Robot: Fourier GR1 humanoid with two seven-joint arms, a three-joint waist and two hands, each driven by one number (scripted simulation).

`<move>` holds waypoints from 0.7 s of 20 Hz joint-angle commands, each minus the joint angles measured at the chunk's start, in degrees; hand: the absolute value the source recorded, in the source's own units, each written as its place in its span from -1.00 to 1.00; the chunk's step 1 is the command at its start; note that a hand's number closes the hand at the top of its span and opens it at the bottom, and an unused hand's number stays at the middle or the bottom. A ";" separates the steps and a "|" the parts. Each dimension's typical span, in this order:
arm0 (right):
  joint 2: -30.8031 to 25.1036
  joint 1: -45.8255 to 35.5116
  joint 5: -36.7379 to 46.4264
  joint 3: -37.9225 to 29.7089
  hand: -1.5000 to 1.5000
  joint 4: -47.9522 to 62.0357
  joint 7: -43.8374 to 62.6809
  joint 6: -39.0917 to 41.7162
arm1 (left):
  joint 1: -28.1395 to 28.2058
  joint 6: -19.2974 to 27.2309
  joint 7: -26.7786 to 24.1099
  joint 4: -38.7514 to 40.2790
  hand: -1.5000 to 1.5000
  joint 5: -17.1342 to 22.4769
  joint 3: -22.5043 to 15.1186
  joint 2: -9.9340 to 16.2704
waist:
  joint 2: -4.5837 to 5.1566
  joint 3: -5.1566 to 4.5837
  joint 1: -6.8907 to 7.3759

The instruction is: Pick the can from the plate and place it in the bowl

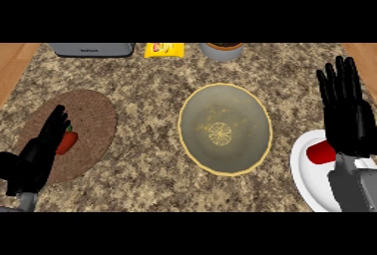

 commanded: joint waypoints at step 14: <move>-10.79 19.10 7.66 -3.18 -1.00 9.45 -26.65 13.95 | -8.09 5.36 4.71 -5.17 0.00 -4.41 -6.26 -10.66 | -1.02 1.02 -0.71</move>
